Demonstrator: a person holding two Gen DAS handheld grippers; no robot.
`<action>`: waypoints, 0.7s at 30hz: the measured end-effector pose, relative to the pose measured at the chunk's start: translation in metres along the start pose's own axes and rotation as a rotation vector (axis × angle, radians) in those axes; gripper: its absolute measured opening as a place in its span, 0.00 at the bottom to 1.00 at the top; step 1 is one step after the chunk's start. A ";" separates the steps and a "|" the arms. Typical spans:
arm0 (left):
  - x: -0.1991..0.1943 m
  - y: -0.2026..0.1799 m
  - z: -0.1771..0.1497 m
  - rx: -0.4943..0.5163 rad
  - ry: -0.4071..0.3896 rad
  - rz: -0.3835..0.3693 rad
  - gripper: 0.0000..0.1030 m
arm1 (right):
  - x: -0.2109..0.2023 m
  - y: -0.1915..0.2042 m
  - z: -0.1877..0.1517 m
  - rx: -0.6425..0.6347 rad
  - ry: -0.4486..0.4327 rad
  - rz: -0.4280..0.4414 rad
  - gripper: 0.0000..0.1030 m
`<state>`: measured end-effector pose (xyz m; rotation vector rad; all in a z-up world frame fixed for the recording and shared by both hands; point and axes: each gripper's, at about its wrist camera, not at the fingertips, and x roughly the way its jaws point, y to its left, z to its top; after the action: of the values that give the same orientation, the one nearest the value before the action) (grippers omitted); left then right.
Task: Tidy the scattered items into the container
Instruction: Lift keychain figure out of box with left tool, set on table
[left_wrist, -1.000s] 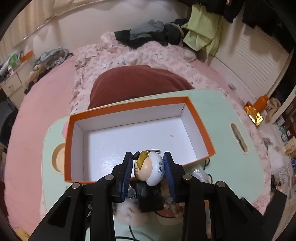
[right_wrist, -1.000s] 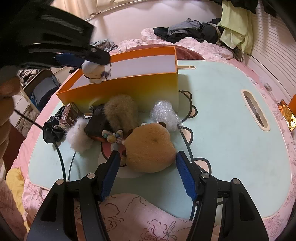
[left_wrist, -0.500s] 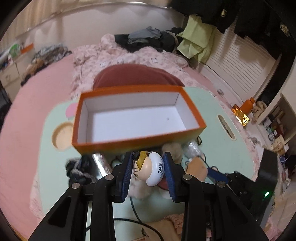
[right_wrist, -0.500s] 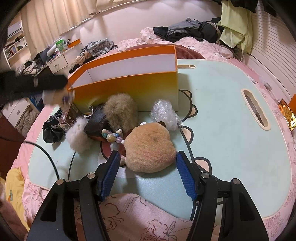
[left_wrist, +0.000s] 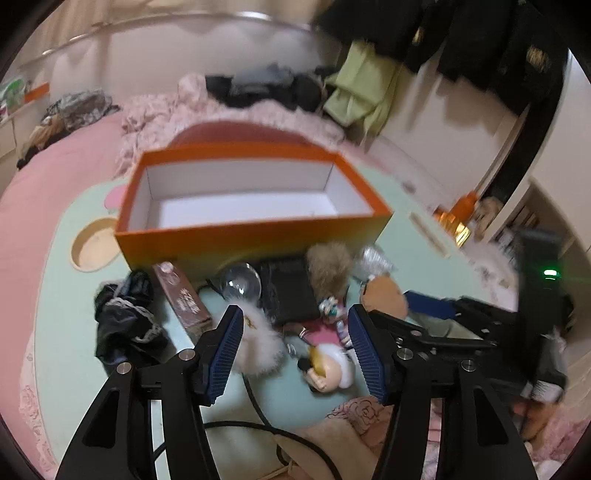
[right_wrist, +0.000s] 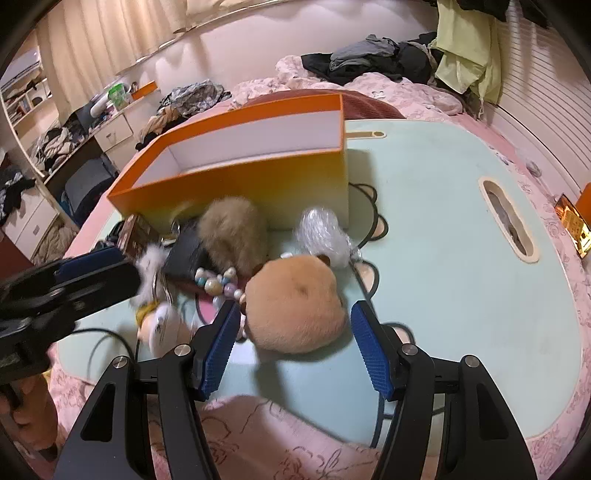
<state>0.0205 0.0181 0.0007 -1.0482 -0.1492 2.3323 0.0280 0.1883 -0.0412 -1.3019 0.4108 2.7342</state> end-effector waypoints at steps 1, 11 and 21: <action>-0.007 0.008 0.003 -0.020 -0.025 -0.014 0.57 | -0.001 -0.002 0.003 0.004 -0.005 -0.001 0.61; -0.009 0.091 0.038 -0.268 -0.063 0.097 0.62 | -0.002 -0.005 0.045 0.017 -0.038 0.041 0.61; 0.038 0.097 0.059 -0.291 -0.021 0.091 0.62 | 0.027 0.012 0.074 -0.022 -0.008 -0.024 0.62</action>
<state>-0.0863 -0.0343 -0.0153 -1.1899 -0.4703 2.4544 -0.0470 0.1966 -0.0150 -1.2925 0.3625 2.7310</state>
